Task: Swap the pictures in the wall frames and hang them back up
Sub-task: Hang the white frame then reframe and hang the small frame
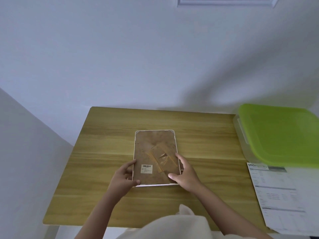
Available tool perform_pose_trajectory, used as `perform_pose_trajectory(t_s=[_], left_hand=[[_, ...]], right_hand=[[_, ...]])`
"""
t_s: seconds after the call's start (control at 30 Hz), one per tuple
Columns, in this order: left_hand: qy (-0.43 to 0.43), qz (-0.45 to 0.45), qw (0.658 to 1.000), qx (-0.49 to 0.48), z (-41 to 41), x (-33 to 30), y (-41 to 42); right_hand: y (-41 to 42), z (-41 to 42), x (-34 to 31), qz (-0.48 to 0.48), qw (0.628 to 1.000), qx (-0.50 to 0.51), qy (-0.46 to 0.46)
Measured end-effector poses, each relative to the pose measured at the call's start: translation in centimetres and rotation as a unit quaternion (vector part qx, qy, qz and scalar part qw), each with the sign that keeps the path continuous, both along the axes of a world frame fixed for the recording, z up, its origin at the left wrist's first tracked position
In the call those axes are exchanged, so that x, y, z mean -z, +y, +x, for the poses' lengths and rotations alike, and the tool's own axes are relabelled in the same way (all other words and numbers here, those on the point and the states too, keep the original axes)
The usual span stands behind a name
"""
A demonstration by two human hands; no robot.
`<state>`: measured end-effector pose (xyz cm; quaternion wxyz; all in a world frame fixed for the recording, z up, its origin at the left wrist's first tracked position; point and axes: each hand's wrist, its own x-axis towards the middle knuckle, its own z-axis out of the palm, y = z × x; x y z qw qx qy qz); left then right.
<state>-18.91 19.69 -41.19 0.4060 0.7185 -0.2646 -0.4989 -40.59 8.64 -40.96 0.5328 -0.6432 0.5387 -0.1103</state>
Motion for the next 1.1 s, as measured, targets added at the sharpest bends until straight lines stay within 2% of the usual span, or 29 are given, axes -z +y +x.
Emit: perform_pose_trajectory(t_s=[0.13,0.33,0.4,0.5,0.57,0.67,0.8,0.97,1.1], left_hand=[[0.037,-0.025,0.998,0.04,1.0,-1.0,1.1],[0.092,-0.083,0.992,0.027,0.2,-2.4,1.9],[0.069,-0.118,0.991,0.009,-0.5,-3.6,1.5],[-0.008,-0.173,0.985,0.002,-2.3,-6.0,0.4],[-0.05,-0.203,0.978,0.004,-3.6,-7.7,-0.3],[-0.092,-0.237,0.967,0.01,-5.7,-9.9,-1.0],[-0.103,-0.258,0.961,0.019,-7.8,-11.3,-1.6],[-0.148,-0.278,0.949,0.031,-8.6,-11.8,-2.5],[-0.154,-0.269,0.947,0.087,-8.1,-10.8,-2.9]], right_hand=[[0.6,-1.3,-0.6,0.011,0.997,0.033,-0.066],[0.7,-2.5,-0.8,-0.018,0.996,0.018,-0.081],[0.4,-2.4,-1.6,-0.041,0.996,0.007,-0.073],[0.0,-1.2,-3.7,-0.131,0.991,-0.005,-0.03],[-0.2,0.2,-5.8,-0.161,0.983,-0.006,-0.085],[-0.3,2.2,-9.3,-0.118,0.976,-0.009,-0.184],[-0.5,3.1,-12.3,-0.087,0.959,-0.001,-0.27],[-1.0,3.1,-12.6,-0.109,0.952,0.011,-0.287],[-1.3,2.7,-12.3,-0.116,0.949,0.056,-0.287]])
